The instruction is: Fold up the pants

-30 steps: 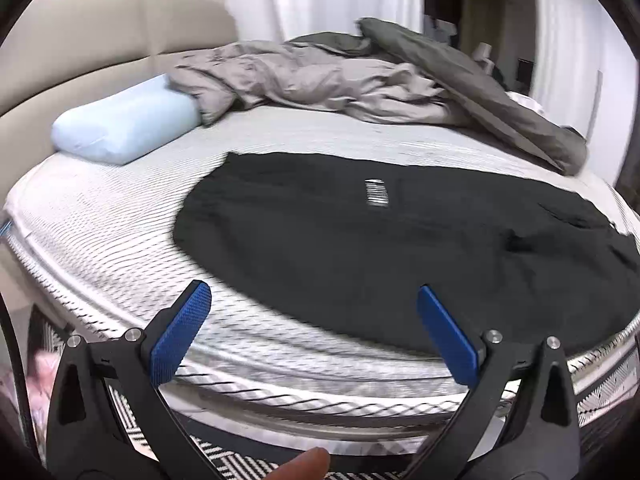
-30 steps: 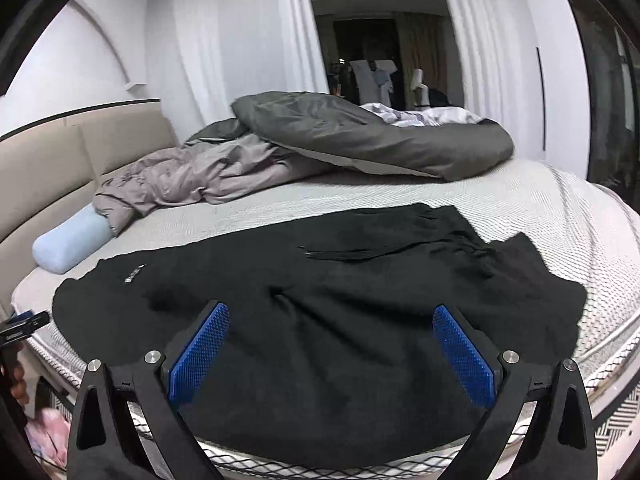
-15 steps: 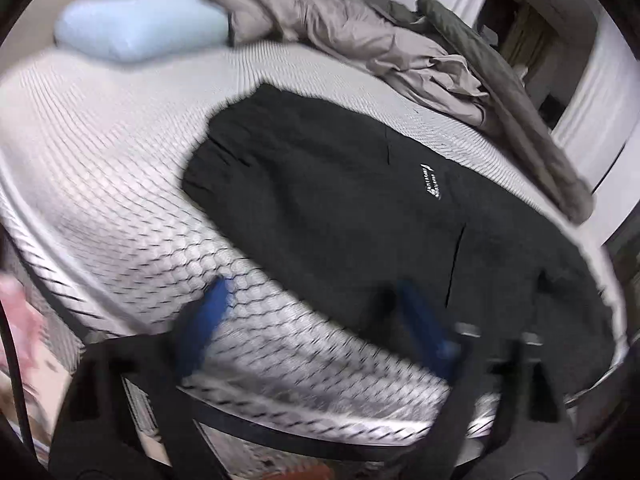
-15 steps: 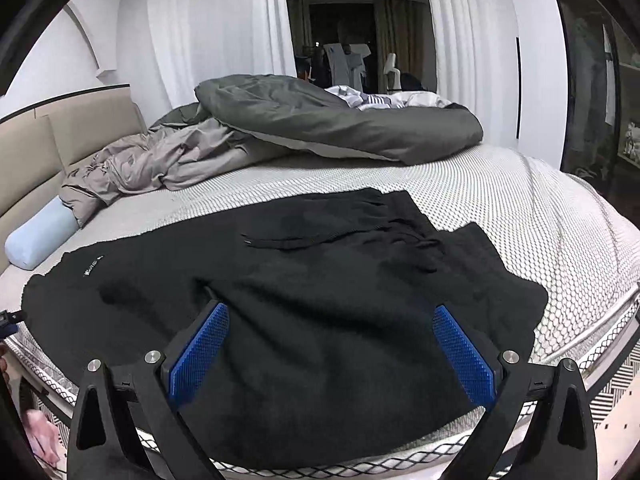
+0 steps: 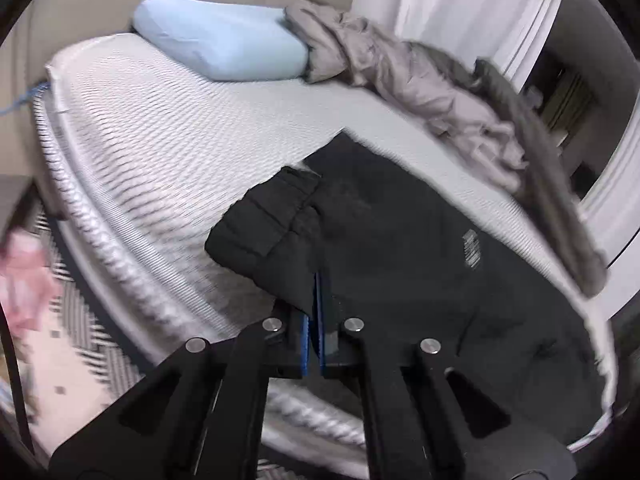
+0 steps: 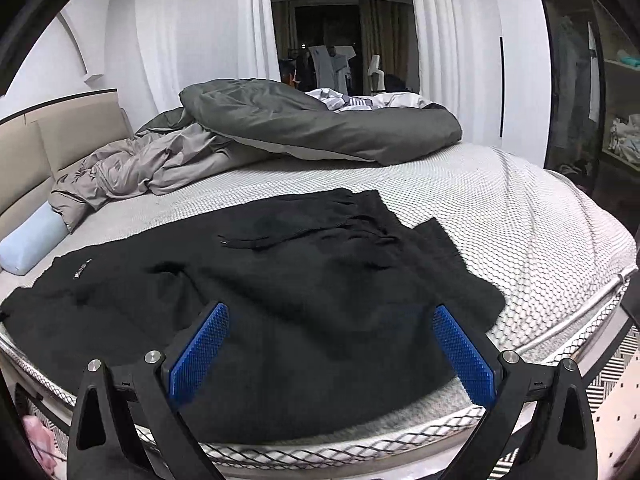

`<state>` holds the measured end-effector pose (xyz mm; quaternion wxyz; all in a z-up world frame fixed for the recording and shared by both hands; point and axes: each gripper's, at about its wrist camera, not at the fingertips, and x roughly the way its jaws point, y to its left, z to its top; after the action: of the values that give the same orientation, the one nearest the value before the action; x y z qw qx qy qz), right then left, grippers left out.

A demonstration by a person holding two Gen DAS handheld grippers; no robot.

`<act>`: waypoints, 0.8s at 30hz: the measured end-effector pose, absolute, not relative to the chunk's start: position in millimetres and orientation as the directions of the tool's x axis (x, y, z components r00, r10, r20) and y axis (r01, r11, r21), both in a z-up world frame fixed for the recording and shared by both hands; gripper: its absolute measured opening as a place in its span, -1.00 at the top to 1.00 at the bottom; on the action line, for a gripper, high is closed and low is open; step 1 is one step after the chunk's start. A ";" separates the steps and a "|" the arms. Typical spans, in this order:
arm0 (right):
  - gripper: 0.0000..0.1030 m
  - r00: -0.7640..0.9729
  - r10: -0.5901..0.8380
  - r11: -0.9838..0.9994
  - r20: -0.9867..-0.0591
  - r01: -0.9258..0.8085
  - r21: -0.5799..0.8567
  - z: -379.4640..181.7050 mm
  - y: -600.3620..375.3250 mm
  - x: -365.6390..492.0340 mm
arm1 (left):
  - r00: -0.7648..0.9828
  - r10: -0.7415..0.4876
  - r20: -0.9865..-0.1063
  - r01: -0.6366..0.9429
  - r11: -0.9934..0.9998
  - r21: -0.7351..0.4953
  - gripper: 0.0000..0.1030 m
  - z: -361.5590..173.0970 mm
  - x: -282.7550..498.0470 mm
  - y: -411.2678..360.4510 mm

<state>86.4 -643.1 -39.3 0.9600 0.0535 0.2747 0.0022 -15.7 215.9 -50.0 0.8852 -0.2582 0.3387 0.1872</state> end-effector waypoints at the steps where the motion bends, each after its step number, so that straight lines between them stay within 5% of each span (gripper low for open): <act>1: -1.00 0.844 0.033 0.993 -0.535 0.031 0.110 -42.7 -647.3 87.2 | 0.685 0.148 -0.713 -0.511 0.796 -0.325 0.99 -52.7 -19.1 215.7; 5: -1.00 0.817 0.066 0.978 -0.573 0.060 0.198 -55.6 -670.8 94.4 | 0.724 0.095 -0.684 -0.512 0.738 -0.439 0.99 -58.0 -33.9 229.2; 15: -0.98 0.806 0.225 0.821 -0.547 0.146 0.552 -87.2 -772.2 90.3 | 0.719 0.042 -0.694 -0.505 0.718 -0.480 0.92 -75.9 0.0 236.9; 17: -0.59 0.812 0.282 0.771 -0.510 0.124 0.624 -96.2 -784.0 99.4 | 0.727 0.058 -0.684 -0.500 0.727 -0.470 0.95 -72.9 -0.6 235.7; 24: -0.43 0.824 0.311 0.772 -0.474 0.072 0.632 -88.2 -774.7 119.8 | 0.758 0.082 -0.647 -0.456 0.776 -0.436 0.98 -43.9 -17.3 224.0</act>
<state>119.8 -774.7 -88.2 0.8956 0.3311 0.2894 0.0669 -17.3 224.0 -43.9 0.8888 -0.2987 0.3130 0.1511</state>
